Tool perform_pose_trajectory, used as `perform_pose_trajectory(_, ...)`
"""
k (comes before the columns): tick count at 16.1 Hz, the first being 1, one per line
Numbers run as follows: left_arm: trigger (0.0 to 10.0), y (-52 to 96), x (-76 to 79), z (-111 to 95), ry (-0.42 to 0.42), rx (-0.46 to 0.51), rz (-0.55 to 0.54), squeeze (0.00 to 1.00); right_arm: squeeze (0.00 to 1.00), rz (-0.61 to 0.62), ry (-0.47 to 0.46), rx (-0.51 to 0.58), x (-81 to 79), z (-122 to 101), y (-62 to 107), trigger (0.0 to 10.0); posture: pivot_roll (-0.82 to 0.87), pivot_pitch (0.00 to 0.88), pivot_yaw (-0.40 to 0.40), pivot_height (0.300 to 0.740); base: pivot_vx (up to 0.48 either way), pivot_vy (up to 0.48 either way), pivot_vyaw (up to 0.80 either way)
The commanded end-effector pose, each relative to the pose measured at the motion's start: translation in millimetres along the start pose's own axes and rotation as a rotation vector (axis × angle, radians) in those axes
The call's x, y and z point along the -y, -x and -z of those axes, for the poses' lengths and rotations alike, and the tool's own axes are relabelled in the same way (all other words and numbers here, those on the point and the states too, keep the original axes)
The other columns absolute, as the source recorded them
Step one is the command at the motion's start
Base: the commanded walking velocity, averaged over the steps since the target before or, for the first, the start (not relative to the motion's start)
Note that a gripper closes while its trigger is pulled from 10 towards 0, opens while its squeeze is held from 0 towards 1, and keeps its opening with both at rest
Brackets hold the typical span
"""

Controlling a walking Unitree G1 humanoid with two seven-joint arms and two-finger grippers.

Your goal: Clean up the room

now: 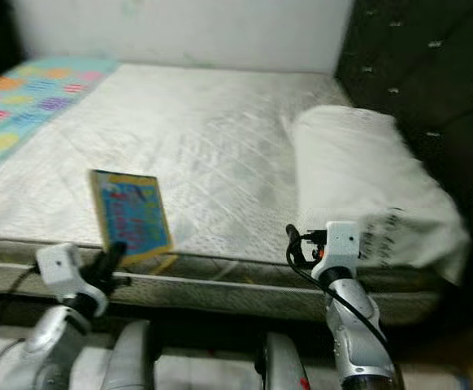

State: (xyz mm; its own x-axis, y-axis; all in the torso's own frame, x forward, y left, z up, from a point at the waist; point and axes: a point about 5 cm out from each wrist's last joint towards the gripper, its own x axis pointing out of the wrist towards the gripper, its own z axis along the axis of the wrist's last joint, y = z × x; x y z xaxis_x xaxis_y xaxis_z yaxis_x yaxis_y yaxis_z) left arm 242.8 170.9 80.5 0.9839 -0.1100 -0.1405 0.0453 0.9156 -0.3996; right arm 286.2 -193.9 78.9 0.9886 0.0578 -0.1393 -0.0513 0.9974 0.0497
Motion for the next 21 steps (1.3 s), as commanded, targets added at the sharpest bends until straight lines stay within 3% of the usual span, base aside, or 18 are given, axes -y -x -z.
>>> perform_pose_trajectory(1,10.0,-5.6,16.2,-16.6,-0.005,0.084,0.074,0.00,0.00,-0.005,0.015,0.026,0.6,-7.6,-2.7,10.0,-0.07,0.000,-0.036,0.577,0.244,0.000,0.00)
perform_pose_trajectory(13,10.0,-4.9,16.6,-16.9,-0.010,0.084,0.080,0.00,0.00,0.003,0.025,0.022,1.8,-7.1,-4.0,10.0,-0.07,0.000,-0.036,0.577,0.291,0.000,0.00)
perform_pose_trajectory(19,10.0,-3.8,13.5,-12.8,0.011,0.073,0.028,0.00,0.00,0.013,0.034,0.015,4.9,-5.3,-2.4,10.0,-0.07,0.000,-0.040,0.577,0.000,0.000,0.00)
perform_pose_trajectory(21,10.0,-3.7,5.1,-11.4,0.066,0.070,-0.018,0.00,0.00,0.020,0.042,0.012,7.5,-5.2,-1.8,10.0,-0.07,0.000,-0.044,0.577,0.000,0.000,0.00)
